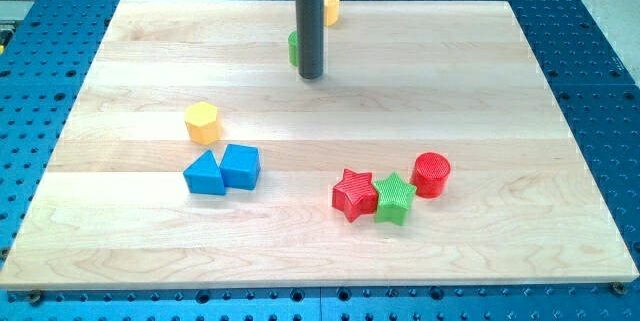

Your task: Place your arm diagonally to the red circle

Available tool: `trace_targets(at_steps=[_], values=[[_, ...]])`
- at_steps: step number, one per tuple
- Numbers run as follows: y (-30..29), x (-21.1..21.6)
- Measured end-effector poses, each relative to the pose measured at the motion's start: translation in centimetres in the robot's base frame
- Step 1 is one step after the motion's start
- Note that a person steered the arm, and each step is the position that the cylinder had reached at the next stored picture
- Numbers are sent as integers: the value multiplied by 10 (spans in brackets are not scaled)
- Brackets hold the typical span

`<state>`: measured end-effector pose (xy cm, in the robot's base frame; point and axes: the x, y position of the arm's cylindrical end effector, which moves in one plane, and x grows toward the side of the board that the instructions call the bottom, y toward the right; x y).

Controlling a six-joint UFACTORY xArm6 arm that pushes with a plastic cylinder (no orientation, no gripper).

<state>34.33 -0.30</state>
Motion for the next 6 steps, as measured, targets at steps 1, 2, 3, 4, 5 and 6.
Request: trace_targets(at_steps=[1,2,3,4,5,6], values=[[-24,-25],[-40,-59],[-45,-88],[-112,-83],[-131,-82],[-94,-88]])
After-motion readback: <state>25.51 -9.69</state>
